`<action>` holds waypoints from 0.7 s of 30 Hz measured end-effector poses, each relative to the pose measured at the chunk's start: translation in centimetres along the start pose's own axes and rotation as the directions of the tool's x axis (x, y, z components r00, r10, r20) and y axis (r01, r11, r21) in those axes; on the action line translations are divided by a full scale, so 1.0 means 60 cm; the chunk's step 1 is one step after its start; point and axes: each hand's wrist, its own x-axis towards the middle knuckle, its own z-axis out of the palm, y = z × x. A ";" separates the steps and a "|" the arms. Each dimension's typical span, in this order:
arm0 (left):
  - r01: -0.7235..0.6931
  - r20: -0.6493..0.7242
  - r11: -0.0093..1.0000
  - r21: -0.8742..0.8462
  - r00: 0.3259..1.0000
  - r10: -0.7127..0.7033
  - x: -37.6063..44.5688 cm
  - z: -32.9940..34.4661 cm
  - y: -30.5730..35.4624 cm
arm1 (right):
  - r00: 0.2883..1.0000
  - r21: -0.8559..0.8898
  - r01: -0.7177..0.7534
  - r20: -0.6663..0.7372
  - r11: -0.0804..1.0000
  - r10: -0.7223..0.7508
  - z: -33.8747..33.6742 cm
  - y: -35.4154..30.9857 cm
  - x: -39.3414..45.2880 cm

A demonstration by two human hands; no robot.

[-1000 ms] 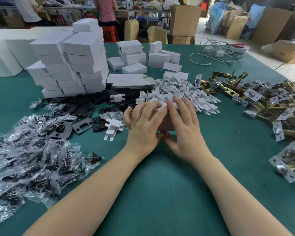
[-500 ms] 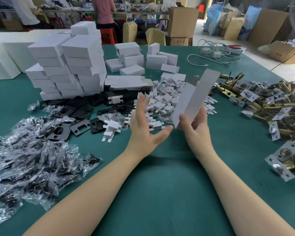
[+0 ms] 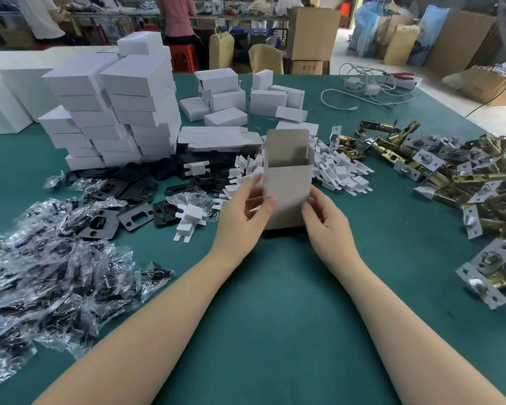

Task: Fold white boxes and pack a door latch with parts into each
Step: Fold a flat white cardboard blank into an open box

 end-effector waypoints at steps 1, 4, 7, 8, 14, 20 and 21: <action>0.018 0.033 1.000 0.001 0.999 -0.018 0.001 -0.003 0.000 | 1.000 -0.018 -0.021 -0.001 1.000 0.021 -0.002 0.003 0.002; 0.076 0.102 0.997 0.009 0.992 -0.077 0.008 -0.018 0.002 | 1.000 -0.064 -0.026 0.013 0.998 0.027 -0.005 0.003 0.002; 0.098 0.173 0.995 0.018 0.980 -0.100 0.014 -0.033 0.001 | 0.998 -0.105 0.006 0.061 0.994 0.000 -0.011 -0.005 -0.002; 0.101 0.195 0.995 0.018 0.975 -0.103 0.015 -0.037 -0.001 | 0.997 -0.118 0.013 0.081 0.993 -0.004 -0.014 -0.005 -0.003; 0.046 0.355 0.981 0.187 0.928 -0.111 0.023 -0.056 -0.015 | 0.990 -0.179 0.059 0.138 0.982 -0.034 -0.023 0.001 0.001; -0.011 0.245 0.909 0.417 0.964 -0.101 0.031 -0.056 -0.011 | 0.987 -0.341 0.117 0.140 0.933 -0.073 -0.006 0.002 0.016; -0.002 0.216 0.891 0.454 0.970 -0.108 0.031 -0.055 -0.010 | 0.986 -0.378 0.133 0.142 0.916 -0.084 -0.001 0.001 0.018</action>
